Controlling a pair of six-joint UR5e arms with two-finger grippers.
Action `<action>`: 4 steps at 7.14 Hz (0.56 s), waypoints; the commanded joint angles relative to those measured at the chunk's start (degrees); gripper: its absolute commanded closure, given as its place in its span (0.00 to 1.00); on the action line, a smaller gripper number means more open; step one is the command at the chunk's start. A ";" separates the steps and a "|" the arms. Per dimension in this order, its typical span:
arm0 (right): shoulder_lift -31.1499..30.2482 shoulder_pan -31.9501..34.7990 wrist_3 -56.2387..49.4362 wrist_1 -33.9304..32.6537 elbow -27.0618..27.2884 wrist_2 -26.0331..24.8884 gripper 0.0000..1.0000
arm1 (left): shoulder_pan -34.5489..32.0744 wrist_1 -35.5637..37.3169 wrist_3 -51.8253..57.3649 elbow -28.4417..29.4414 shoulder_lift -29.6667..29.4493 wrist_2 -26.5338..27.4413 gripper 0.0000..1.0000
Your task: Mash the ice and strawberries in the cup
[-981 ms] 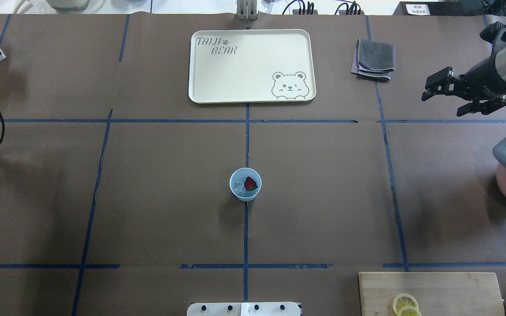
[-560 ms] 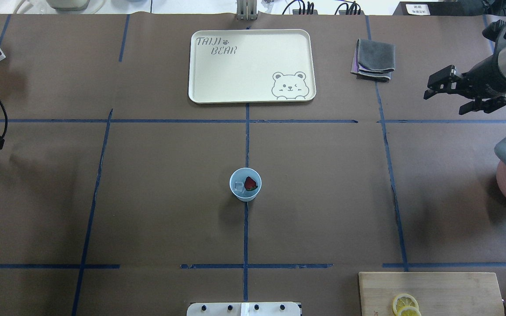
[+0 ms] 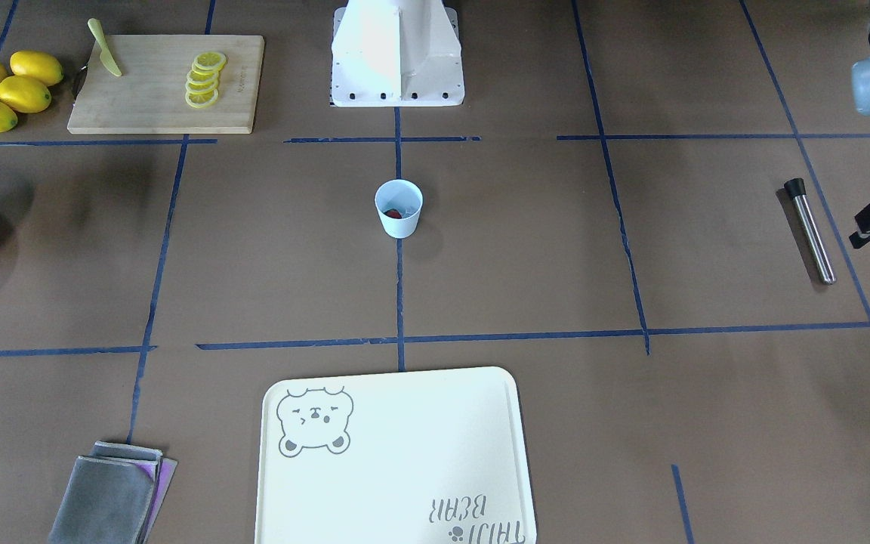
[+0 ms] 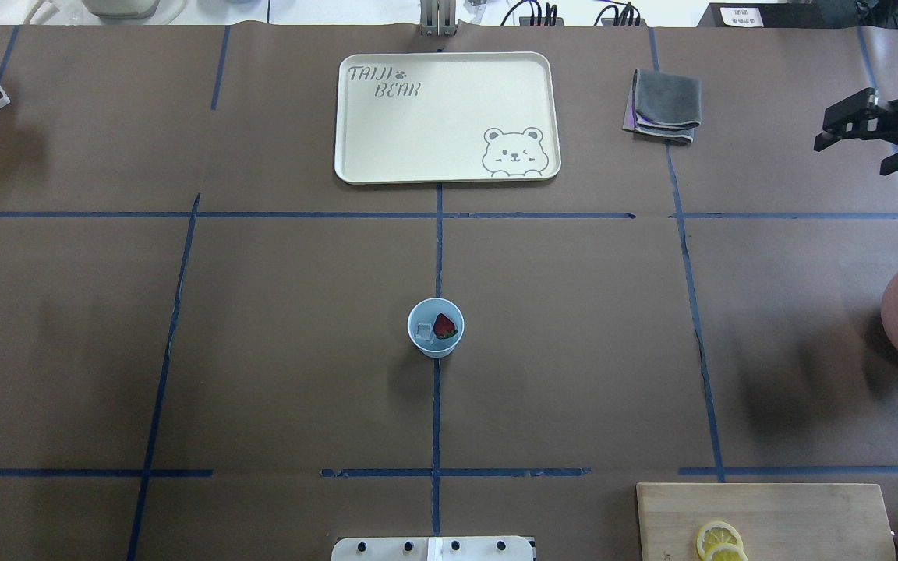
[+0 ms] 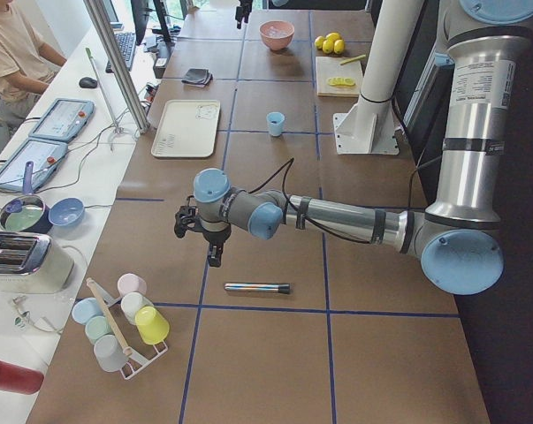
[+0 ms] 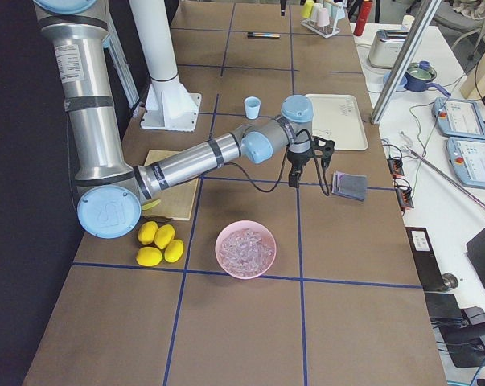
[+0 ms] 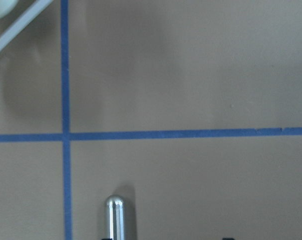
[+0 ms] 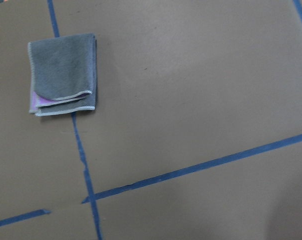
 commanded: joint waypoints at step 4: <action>-0.26 16.75 -46.09 -5.12 -20.34 4.93 0.00 | -11.52 21.35 20.90 0.35 -4.84 -2.04 0.16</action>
